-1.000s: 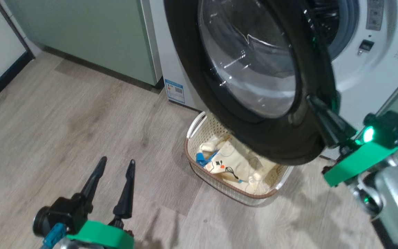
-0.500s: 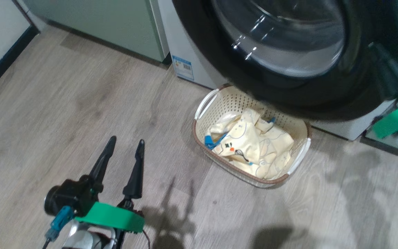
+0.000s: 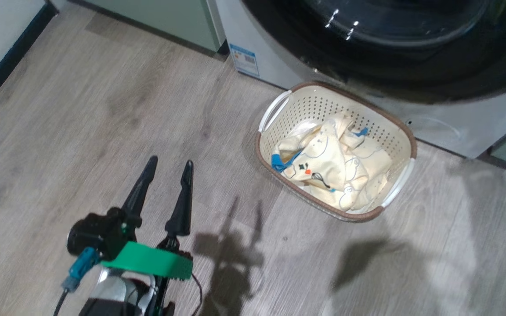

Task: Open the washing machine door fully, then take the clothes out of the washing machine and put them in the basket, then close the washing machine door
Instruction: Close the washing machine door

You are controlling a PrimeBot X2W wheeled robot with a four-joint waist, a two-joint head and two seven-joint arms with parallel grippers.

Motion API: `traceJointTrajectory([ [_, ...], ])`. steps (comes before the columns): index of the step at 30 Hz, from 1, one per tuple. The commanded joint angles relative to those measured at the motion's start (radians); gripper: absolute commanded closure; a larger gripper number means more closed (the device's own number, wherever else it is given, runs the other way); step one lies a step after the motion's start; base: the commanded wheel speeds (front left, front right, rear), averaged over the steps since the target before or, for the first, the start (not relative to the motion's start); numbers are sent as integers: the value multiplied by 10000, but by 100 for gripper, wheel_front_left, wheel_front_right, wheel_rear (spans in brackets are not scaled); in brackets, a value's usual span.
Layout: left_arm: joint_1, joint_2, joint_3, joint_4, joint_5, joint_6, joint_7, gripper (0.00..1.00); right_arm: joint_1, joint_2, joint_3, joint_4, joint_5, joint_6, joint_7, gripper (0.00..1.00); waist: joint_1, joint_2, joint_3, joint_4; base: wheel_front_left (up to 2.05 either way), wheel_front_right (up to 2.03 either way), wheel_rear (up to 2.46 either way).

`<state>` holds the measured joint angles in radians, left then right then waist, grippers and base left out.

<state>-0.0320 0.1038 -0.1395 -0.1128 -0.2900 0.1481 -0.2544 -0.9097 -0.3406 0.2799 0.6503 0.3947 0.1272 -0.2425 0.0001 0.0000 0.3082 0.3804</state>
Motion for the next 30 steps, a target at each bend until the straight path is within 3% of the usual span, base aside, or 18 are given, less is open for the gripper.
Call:
traceJointTrajectory([
  [1, -399, 14, 430, -304, 132, -92, -72, 0, -514, -53, 105, -87, 9, 35, -122, 100, -1, 0, 154, 80, 0, 0, 0],
  [9, -639, -256, 605, -193, 286, -361, -73, 0, -1566, -78, 361, 780, 110, 35, -184, 100, -1, 0, 467, 229, 0, 0, 0],
  [15, -718, -377, 714, -103, 401, -488, -73, 0, -1606, -4, 515, 601, 127, 35, -190, 100, -1, 0, 488, 221, 0, 0, 0],
  [24, -679, -461, 904, -11, 574, -592, -74, 0, -564, 192, 726, -310, 233, 35, -192, 100, -1, 0, 277, -17, 0, 0, 0],
  [30, -529, -480, 1037, -48, 695, -649, -74, 0, 999, 286, 260, -1504, 222, 35, -192, 100, -1, 0, 24, -439, 0, 0, 0],
])
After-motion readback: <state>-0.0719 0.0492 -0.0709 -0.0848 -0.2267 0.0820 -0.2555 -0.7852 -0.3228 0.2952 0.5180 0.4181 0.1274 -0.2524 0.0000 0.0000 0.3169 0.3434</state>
